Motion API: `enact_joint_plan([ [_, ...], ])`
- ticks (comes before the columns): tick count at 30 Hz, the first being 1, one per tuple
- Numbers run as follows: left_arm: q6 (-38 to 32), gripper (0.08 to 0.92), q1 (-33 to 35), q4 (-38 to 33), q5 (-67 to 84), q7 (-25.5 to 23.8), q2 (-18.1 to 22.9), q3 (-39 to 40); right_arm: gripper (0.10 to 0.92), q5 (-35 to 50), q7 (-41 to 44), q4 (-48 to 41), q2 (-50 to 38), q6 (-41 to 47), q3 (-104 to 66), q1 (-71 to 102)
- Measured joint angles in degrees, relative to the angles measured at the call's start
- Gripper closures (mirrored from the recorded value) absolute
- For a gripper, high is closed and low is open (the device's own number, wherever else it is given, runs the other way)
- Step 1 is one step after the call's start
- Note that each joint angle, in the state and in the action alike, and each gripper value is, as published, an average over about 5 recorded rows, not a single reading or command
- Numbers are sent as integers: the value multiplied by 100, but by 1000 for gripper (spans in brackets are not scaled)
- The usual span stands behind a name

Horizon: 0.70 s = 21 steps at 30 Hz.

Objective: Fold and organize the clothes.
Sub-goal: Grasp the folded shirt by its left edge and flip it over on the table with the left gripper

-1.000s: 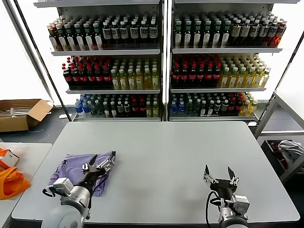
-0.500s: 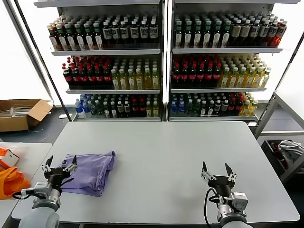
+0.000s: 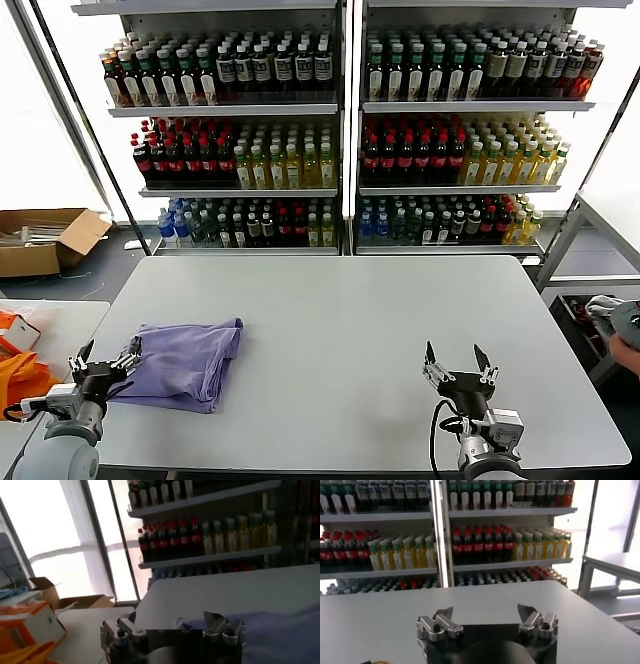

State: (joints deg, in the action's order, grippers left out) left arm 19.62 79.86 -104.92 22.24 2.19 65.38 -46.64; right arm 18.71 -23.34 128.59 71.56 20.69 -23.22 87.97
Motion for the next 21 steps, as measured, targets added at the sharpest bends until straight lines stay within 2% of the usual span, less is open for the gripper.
enact_joint_plan([
  [21,447,177,-205,692,1776,-399,-273,-148,203,-33,3,-20,-9,-32,-26,88],
])
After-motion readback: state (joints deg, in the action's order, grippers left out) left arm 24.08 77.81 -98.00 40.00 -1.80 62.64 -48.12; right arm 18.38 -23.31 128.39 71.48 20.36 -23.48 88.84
